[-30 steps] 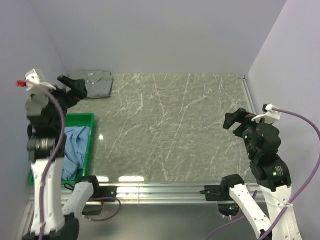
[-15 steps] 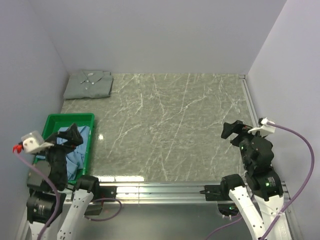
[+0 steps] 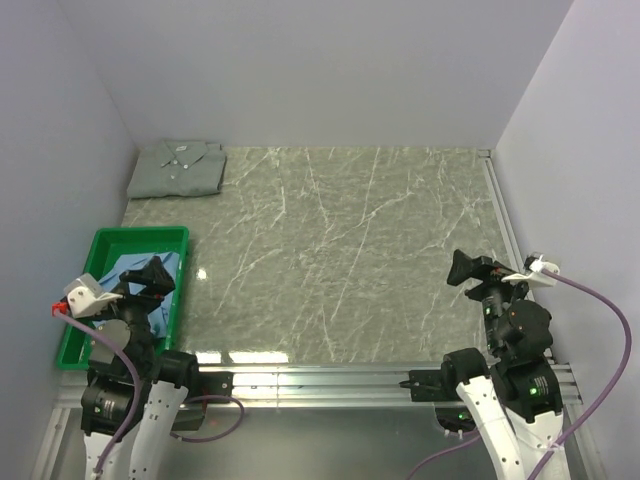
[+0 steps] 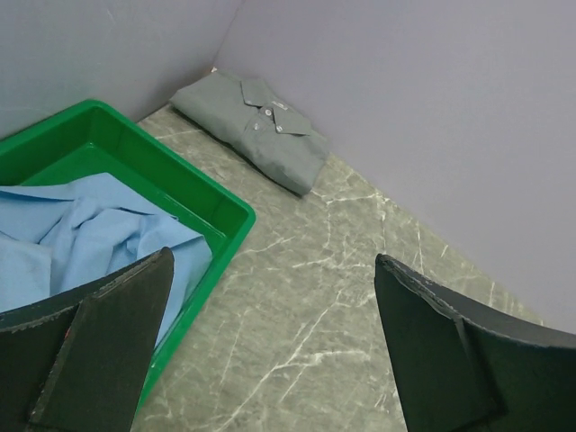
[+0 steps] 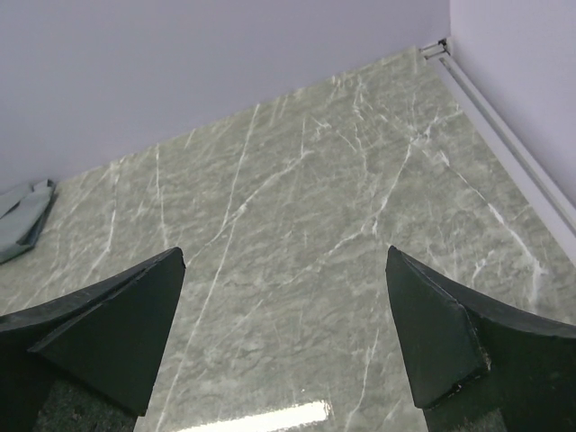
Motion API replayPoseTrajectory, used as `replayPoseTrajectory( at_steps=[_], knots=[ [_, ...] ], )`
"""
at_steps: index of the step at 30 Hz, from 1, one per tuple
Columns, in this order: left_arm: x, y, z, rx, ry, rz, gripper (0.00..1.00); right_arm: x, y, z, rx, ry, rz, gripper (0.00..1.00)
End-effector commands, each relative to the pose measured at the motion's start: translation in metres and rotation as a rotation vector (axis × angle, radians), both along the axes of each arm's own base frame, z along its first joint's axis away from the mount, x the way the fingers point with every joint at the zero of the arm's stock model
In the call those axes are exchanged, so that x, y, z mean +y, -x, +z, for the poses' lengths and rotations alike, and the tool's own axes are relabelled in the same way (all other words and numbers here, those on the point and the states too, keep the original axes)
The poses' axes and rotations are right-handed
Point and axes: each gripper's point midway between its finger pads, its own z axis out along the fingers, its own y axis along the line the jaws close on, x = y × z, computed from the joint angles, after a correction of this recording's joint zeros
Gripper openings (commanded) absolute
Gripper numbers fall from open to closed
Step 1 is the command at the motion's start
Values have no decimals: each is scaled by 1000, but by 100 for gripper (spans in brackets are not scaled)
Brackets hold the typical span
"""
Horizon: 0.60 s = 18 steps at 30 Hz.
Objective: Fold and stack the long sleeve shirts
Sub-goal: Neatly place the folded shirt to the corner
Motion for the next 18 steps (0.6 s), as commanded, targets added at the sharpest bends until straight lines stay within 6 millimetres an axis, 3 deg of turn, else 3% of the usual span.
replayPoseTrajectory(
  at_steps=[1, 3, 18],
  knots=[
    [2, 22, 29, -199, 61, -9, 99, 0, -3, 10, -54, 5, -1, 100],
    [-1, 16, 22, -173, 51, -22, 99, 0, -1, 11, -65, 4, 0, 100],
    [-4, 7, 20, -159, 35, -33, 99, -5, 5, 17, -105, -11, -17, 100]
  ],
)
